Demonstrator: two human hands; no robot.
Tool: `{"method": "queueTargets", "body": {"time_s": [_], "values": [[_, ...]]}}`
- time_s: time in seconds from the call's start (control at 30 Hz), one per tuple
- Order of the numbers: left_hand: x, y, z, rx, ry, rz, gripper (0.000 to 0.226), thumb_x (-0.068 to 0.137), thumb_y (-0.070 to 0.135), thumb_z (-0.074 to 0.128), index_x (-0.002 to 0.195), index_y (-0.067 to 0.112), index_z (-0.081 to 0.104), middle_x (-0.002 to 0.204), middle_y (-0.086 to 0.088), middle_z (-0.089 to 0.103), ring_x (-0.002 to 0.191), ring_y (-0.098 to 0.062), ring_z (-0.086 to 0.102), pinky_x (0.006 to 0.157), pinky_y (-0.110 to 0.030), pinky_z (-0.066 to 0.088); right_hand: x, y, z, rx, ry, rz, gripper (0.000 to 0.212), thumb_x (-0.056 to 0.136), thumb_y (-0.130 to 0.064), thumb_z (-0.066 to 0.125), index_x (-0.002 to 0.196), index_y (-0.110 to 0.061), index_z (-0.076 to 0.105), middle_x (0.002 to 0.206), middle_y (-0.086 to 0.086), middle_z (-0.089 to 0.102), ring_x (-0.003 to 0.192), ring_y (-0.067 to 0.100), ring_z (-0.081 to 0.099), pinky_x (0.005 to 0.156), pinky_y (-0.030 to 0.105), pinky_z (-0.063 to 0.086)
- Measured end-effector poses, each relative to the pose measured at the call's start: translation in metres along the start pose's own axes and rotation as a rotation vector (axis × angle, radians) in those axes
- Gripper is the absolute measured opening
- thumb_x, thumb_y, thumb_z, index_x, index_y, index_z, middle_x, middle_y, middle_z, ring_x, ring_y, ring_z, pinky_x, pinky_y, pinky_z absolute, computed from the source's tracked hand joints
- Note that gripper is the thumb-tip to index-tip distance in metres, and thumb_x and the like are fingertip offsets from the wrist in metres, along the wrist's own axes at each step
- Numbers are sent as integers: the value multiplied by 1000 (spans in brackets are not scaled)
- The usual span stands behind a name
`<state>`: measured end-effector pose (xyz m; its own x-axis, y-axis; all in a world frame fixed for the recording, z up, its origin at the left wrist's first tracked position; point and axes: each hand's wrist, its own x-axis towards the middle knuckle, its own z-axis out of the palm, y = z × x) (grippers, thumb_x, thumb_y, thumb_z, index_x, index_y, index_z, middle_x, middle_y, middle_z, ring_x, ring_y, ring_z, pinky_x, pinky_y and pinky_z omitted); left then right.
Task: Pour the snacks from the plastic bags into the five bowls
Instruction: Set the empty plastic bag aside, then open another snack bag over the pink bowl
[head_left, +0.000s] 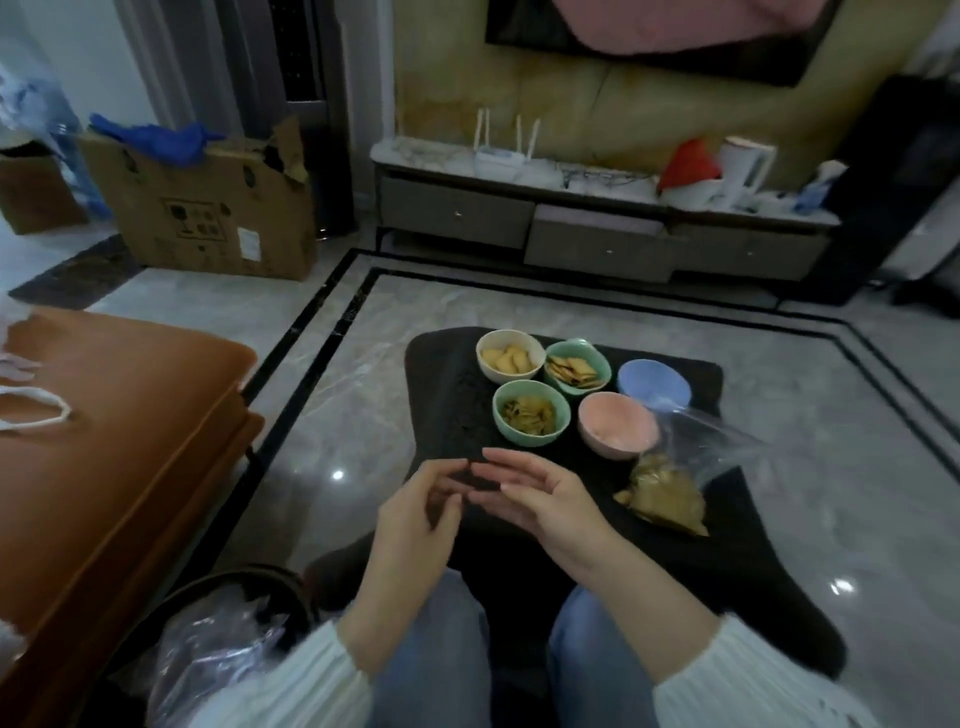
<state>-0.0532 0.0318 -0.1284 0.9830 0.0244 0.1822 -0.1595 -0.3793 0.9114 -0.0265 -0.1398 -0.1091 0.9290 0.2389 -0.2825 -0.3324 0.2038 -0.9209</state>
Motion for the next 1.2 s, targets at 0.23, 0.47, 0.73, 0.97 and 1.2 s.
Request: {"method": "queueTargets", "body": {"time_s": [0.23,0.47,0.73,0.97,1.2], "values": [[9,32,90,63,-305,-5,64,89,12,65,140,37,34,92,16,71,89,10,64,79,-1,43,-47,-18,-91,-17,298,-129,32,92,12,58,116,-5,69,114,13,75,95,27,76,81,28,61],[4,56,146,53,-479,-80,60,91,10,61,143,29,38,83,10,71,79,3,65,82,-18,52,-51,-75,-177,-846,685,-471,27,88,-6,71,109,-23,75,105,-9,75,100,-1,68,92,13,51],[10,80,165,18,-545,-137,46,95,12,57,133,35,46,82,7,72,74,-1,66,70,-18,53,-15,-82,-216,-1445,539,-269,48,96,-28,60,143,-26,52,130,-3,65,117,19,60,100,45,49],[22,85,159,33,-553,-181,35,96,12,55,125,32,52,89,4,71,77,-7,65,62,-11,49,-10,-81,-217,-1338,561,-272,27,92,-18,66,117,-24,73,100,-1,69,89,14,65,83,37,57],[26,87,164,27,-509,-240,28,95,15,56,116,33,60,105,14,65,79,-7,67,63,-15,51,-15,-89,-200,-1313,515,-220,12,92,-24,66,96,-23,76,99,-3,70,92,16,65,84,38,55]]}}
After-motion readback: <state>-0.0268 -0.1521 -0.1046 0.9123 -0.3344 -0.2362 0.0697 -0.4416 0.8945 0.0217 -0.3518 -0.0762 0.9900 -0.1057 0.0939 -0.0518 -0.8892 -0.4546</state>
